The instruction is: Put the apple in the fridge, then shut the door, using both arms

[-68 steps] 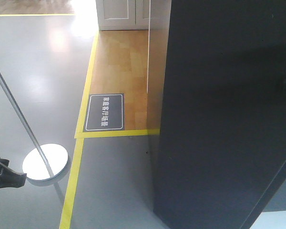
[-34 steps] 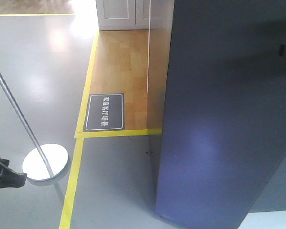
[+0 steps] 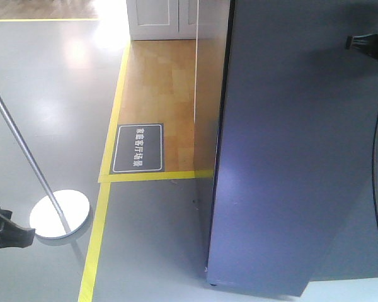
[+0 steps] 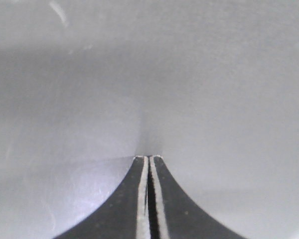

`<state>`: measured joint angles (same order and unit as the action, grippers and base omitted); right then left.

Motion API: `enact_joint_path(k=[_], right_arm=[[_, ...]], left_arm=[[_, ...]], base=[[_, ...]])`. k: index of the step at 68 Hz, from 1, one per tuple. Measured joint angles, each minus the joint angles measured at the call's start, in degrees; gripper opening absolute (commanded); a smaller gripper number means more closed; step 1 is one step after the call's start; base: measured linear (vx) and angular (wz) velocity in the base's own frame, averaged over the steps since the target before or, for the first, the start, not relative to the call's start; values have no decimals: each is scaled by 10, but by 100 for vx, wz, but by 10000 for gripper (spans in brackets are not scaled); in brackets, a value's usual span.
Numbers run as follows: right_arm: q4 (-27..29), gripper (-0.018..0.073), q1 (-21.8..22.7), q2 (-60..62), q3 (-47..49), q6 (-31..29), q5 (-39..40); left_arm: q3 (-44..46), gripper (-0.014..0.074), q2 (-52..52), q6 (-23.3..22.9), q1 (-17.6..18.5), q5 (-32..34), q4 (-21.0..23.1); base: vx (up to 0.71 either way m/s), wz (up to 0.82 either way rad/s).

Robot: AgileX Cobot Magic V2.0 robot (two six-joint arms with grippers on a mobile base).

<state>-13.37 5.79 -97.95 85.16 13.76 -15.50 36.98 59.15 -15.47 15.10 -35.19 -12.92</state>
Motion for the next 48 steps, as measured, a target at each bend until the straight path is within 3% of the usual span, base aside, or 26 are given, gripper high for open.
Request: enact_joint_path(k=[13, 19, 48], right_arm=[[1, -3, 4, -74, 77, 2, 25], [1, -3, 4, -91, 100, 2, 0], [4, -3, 1, -64, 96, 2, -72]], left_arm=[[0, -6, 0, 0, 0, 0, 0], [0, -6, 0, 0, 0, 0, 0], [0, -6, 0, 0, 0, 0, 0]], base=[[0, 0], [0, 0], [0, 0]])
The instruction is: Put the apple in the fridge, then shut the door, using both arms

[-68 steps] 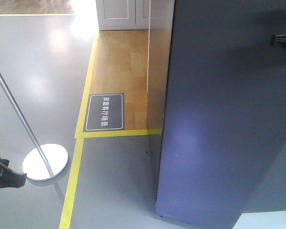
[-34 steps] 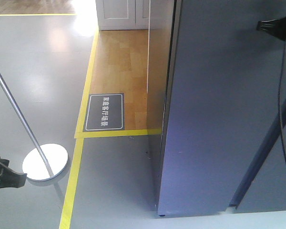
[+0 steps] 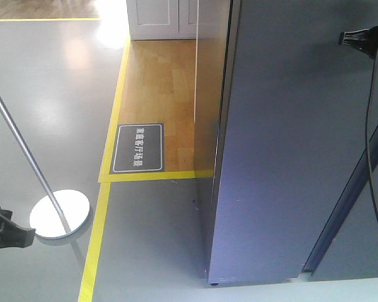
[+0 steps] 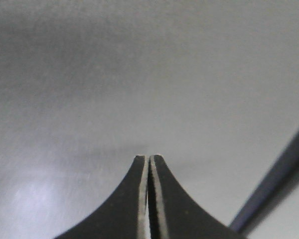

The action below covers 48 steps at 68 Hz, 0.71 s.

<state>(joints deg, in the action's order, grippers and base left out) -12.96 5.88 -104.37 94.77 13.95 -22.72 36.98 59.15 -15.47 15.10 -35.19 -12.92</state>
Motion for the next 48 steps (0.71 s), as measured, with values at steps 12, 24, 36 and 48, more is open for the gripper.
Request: enact_joint_path(k=[12, 24, 36, 48], right_arm=[[1, -3, -12, 51, -60, 0, -9], [1, -3, -49, 122, -164, -23, -23], [1, -3, -96, 199, -266, -40, -52], [10, -3, -149, 299, -373, -41, -94]], left_arm=[[0, -6, 0, 0, 0, 0, 0], [0, -6, 0, 0, 0, 0, 0], [0, -6, 0, 0, 0, 0, 0], [0, -6, 0, 0, 0, 0, 0]], base=[[0, 0], [0, 0], [0, 0], [0, 0]])
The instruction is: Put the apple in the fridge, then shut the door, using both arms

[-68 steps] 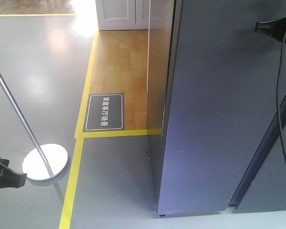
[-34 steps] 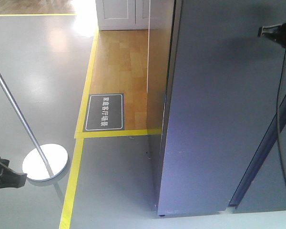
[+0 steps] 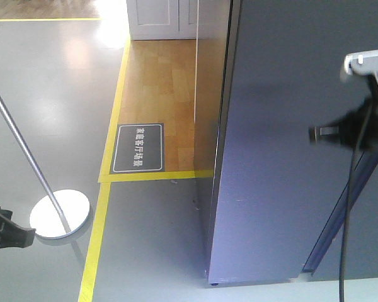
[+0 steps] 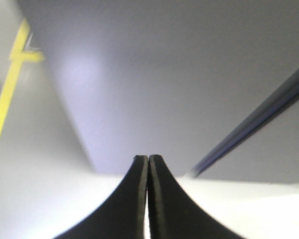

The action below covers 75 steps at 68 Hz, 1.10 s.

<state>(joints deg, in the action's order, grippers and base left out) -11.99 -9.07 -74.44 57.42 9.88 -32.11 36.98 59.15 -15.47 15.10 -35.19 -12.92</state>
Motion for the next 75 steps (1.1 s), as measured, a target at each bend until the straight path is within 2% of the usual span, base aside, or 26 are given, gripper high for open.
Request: enact_joint_path(k=[15, 40, 49, 57, 75], right_arm=[[35, -3, -45, 132, -115, 0, -55], [101, -3, -53, 359, -260, 0, -93], [111, -3, -53, 432, -282, -5, -132], [106, -3, -53, 484, -285, -32, -163], [101, -3, -53, 521, -285, -52, -183]], left_arm=[[0, -6, 0, 0, 0, 0, 0], [0, -6, 0, 0, 0, 0, 0], [0, -6, 0, 0, 0, 0, 0], [0, -6, 0, 0, 0, 0, 0], [0, -6, 0, 0, 0, 0, 0]], base=[[0, 0], [0, 0], [0, 0], [0, 0], [0, 0]])
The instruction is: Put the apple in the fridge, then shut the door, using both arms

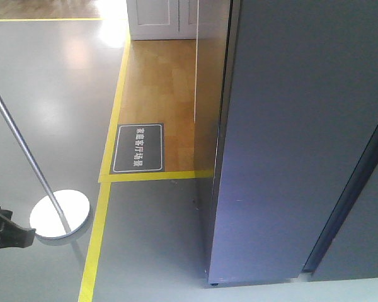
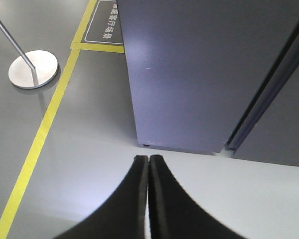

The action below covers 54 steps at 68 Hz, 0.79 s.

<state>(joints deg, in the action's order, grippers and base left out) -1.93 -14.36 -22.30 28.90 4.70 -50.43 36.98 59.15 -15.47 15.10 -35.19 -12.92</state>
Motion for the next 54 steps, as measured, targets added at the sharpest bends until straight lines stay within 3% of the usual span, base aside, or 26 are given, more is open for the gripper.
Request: enact_joint_path(k=[29, 40, 45, 54], right_arm=[[0, -3, 0, 0, 0, -2, -3], [0, -3, 0, 0, 0, -2, -3], [0, -3, 0, 0, 0, -2, -3], [0, -3, 0, 0, 0, -2, -3]], left_arm=[[0, -6, -1, 0, 0, 0, 0], [0, -6, -49, 0, -1, 0, 0], [-1, -6, -91, 1, -12, 0, -5], [-37, -6, -193, 0, -68, 13, -15]], base=[[0, 0], [0, 0], [0, 0], [0, 0]])
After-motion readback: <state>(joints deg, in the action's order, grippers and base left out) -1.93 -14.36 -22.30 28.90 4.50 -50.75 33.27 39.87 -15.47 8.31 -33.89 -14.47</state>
